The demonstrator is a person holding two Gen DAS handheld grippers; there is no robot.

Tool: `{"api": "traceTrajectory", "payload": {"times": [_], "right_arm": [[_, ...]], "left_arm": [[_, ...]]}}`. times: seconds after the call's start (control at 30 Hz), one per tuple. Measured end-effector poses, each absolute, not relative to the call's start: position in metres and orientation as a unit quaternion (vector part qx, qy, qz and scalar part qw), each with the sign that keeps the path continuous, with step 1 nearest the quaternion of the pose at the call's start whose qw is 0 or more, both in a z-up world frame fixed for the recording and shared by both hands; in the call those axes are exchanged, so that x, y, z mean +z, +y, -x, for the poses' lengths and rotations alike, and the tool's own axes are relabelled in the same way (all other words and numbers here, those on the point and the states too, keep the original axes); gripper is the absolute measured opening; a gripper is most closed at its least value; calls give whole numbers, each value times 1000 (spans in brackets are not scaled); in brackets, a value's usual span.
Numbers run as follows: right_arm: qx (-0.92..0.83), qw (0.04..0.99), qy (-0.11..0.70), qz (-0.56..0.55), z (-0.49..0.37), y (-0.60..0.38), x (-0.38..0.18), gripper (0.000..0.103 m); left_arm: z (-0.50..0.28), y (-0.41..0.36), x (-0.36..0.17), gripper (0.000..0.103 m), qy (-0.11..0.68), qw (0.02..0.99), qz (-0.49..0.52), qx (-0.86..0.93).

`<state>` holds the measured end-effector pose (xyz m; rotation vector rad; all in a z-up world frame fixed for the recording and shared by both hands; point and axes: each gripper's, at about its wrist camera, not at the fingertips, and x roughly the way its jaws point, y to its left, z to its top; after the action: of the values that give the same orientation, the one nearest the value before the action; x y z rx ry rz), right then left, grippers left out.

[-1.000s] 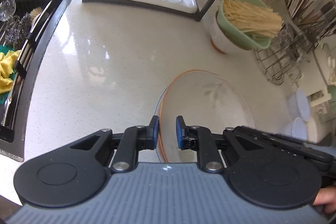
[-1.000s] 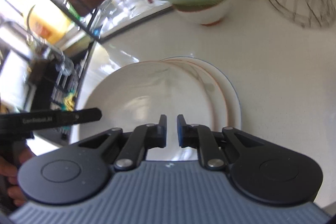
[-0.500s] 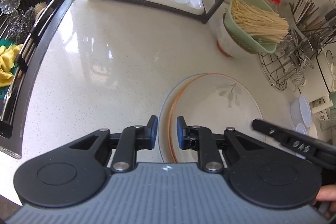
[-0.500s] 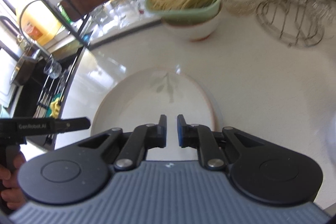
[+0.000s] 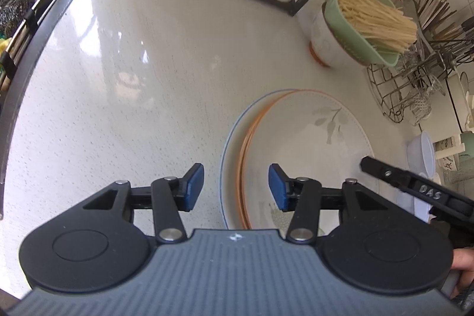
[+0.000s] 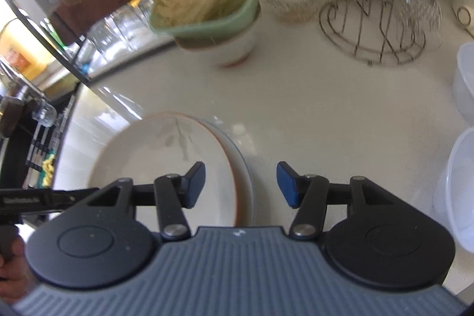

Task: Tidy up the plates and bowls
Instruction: 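Lower the leaf-print bowl onto the plate stack and open both grippers, then withdraw both tools from the stack toward the clear plastic bowls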

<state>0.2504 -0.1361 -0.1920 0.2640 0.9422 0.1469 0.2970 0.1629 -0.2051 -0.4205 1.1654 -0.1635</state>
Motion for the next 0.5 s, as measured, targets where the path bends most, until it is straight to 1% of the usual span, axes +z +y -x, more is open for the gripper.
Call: {"api": "traceTrajectory", "payload": {"times": [0.2, 0.27, 0.33, 0.4, 0.5], "right_arm": [[70, 870, 467, -140, -250, -132, -206, 56], [72, 870, 466, -147, -249, -130, -207, 52], [80, 868, 465, -154, -249, -129, -207, 42], [82, 869, 464, -149, -249, -126, -206, 42], [83, 870, 464, -145, -249, -125, -206, 42]], "left_arm": [[-297, 158, -213, 53, 553, 806, 195, -80], [-299, 157, -216, 49, 558, 803, 194, -77], [-300, 157, -217, 41, 558, 802, 200, -80], [-300, 155, -216, 37, 556, 804, 197, -84], [-299, 155, -216, 37, 555, 804, 197, -83]]}}
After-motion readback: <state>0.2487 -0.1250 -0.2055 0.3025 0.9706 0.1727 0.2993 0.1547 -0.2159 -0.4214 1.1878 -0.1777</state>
